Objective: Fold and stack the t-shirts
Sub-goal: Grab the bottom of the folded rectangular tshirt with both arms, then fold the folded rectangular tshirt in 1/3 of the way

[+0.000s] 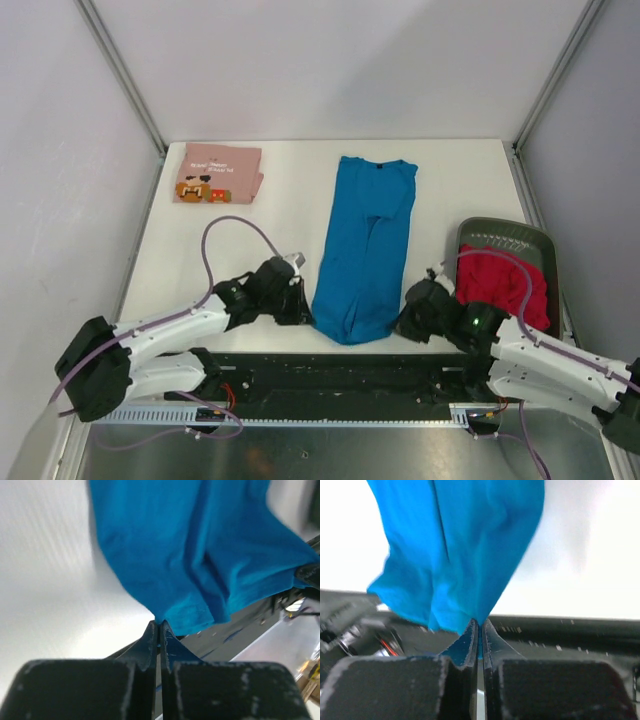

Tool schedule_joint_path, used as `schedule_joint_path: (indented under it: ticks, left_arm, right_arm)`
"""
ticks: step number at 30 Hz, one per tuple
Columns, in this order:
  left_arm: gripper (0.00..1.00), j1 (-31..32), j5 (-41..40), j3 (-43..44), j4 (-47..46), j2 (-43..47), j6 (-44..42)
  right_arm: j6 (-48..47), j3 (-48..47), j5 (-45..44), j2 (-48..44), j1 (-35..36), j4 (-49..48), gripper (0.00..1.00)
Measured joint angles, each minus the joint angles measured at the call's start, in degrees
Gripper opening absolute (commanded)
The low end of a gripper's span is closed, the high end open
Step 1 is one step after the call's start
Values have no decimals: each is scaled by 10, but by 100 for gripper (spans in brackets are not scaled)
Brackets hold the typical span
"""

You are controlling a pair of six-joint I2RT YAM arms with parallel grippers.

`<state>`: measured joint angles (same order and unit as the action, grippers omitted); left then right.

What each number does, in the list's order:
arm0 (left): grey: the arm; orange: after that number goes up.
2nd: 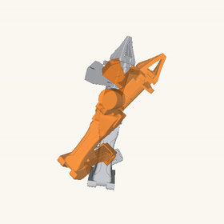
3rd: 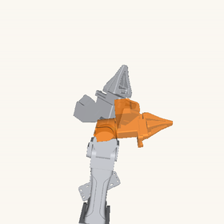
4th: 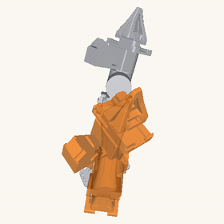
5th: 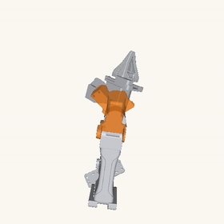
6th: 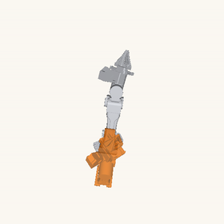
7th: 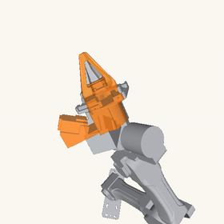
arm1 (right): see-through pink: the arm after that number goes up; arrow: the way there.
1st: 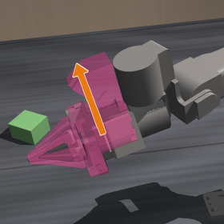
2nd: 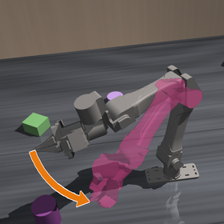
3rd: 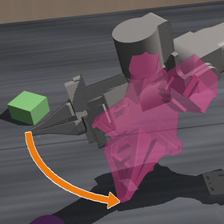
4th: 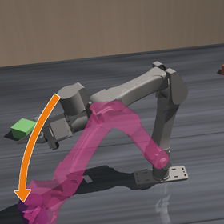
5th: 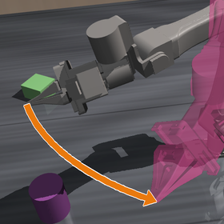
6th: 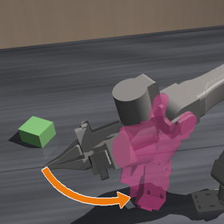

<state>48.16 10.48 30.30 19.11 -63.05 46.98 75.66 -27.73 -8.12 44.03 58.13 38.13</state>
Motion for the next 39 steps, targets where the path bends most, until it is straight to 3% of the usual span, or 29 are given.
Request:
schedule_joint_path:
  ticks: [7,14,23,39]
  left_arm:
    - [0,-49,-24,182,3,-132,-21]
    - [0,-111,-46,385,-8,-321,-50]
    - [0,-163,-45,513,-10,-487,-75]
    - [0,-182,-34,589,-6,-541,-85]
  right_arm:
    - [-140,-95,16,128,-210,-36,0]
    - [-247,-193,30,332,-326,-132,0]
    - [-299,-301,57,494,-396,-217,0]
    - [-320,-334,100,542,-450,-259,0]
